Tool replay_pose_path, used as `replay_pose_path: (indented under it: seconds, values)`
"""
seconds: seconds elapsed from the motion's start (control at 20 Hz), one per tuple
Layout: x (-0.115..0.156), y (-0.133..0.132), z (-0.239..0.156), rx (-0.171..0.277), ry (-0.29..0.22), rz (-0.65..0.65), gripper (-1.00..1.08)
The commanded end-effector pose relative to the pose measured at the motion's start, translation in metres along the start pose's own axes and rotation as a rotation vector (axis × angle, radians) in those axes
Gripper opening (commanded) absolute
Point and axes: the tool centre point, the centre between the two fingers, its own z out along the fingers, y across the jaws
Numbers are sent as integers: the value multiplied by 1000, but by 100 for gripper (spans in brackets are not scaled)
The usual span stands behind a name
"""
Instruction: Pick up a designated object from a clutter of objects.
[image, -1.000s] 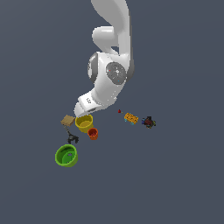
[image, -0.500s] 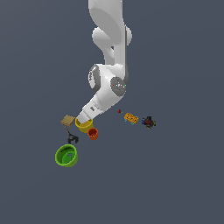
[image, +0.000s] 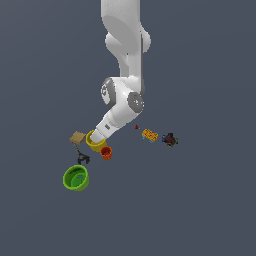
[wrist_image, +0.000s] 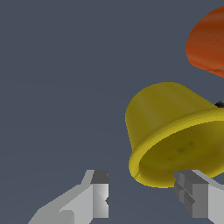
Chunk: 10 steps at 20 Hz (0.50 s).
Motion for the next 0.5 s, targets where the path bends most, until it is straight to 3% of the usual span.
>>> replay_pose_path:
  seconds: [0.0, 0.45]
  values:
    - [0, 0, 0, 0, 0, 0, 28]
    - [0, -1, 27, -1, 0, -6, 28]
